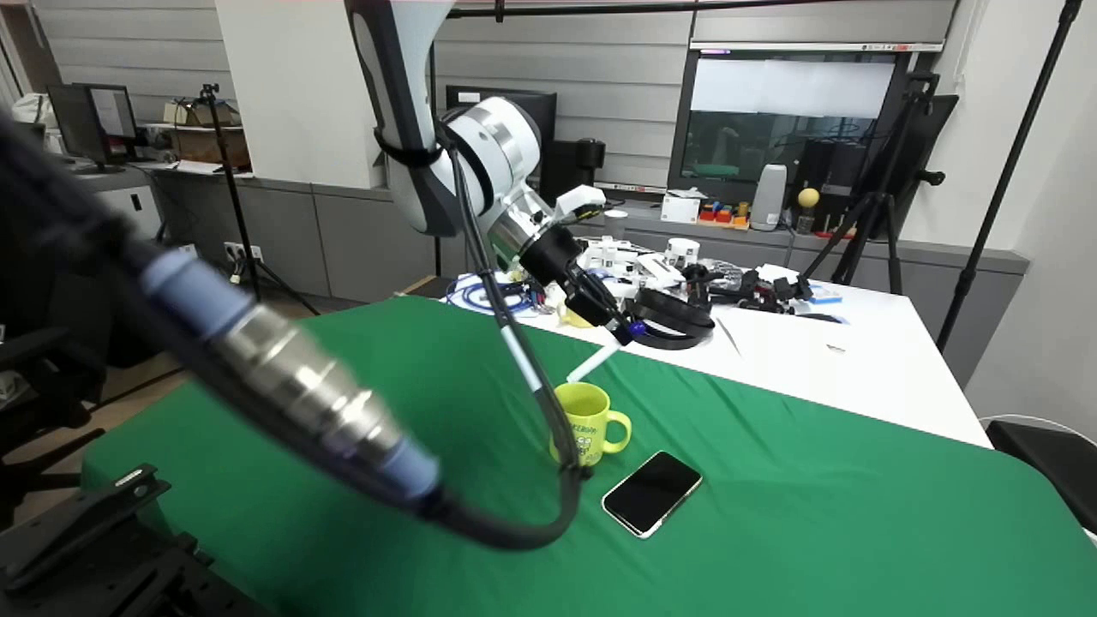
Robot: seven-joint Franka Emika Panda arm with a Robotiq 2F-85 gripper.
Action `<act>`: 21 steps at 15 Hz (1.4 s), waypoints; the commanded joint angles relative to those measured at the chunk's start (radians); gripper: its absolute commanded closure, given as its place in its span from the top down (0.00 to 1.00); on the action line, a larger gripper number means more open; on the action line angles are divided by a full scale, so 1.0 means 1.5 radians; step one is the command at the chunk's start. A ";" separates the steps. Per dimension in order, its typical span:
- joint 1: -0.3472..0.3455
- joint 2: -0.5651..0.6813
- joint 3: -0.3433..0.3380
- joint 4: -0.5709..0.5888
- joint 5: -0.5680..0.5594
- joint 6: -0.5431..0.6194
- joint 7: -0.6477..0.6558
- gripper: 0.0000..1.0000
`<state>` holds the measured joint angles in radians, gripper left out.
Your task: Put the blue marker inside the yellow mug
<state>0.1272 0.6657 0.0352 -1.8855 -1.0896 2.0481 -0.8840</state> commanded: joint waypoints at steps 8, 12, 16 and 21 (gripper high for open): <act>-0.044 0.043 0.017 -0.025 -0.039 0.075 0.071 0.05; -0.043 0.046 0.023 -0.012 -0.034 0.082 0.077 0.58; -0.041 0.025 0.015 0.023 -0.042 0.067 0.071 0.87; -0.053 -0.020 0.020 0.043 -0.006 0.034 0.040 1.00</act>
<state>0.0634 0.6769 0.0524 -1.8246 -1.1406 2.1447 -0.7932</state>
